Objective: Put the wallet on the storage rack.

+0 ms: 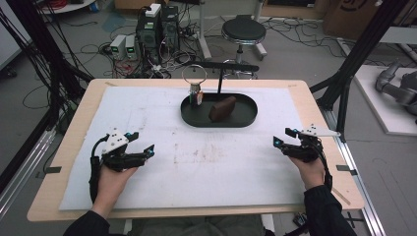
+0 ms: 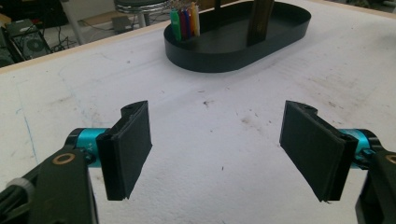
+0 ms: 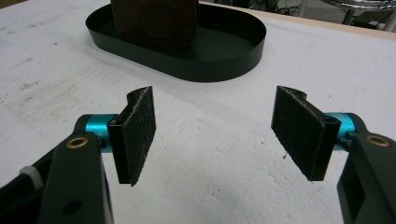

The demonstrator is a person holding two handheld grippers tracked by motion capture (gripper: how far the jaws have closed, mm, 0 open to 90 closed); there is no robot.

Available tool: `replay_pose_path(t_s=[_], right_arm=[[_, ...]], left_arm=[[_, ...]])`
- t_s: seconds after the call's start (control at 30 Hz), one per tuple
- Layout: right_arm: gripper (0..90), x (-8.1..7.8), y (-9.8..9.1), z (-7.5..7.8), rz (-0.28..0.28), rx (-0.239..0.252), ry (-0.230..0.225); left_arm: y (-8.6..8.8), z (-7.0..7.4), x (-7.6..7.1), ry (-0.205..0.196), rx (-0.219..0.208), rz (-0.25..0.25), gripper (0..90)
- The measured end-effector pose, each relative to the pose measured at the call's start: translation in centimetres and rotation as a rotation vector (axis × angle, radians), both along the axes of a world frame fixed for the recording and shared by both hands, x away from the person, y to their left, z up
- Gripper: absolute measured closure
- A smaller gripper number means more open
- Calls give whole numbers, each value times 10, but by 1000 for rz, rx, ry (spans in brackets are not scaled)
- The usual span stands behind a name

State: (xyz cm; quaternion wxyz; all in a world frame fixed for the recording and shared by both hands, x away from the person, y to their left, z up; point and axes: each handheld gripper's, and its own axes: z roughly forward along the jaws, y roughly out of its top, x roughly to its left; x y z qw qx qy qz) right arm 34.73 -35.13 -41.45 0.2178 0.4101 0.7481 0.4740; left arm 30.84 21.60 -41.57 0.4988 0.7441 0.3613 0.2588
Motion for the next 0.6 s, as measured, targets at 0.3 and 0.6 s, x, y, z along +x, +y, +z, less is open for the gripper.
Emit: replay_pose_path(t_s=[0.3, 0.6], right_arm=[[315, 1, 1, 0, 4, 0, 2], [312, 2, 1, -1, 4, -1, 4]], left_arm=[[1, 0, 0, -3, -5, -5, 249], [2, -1, 1, -2, 2, -1, 249]])
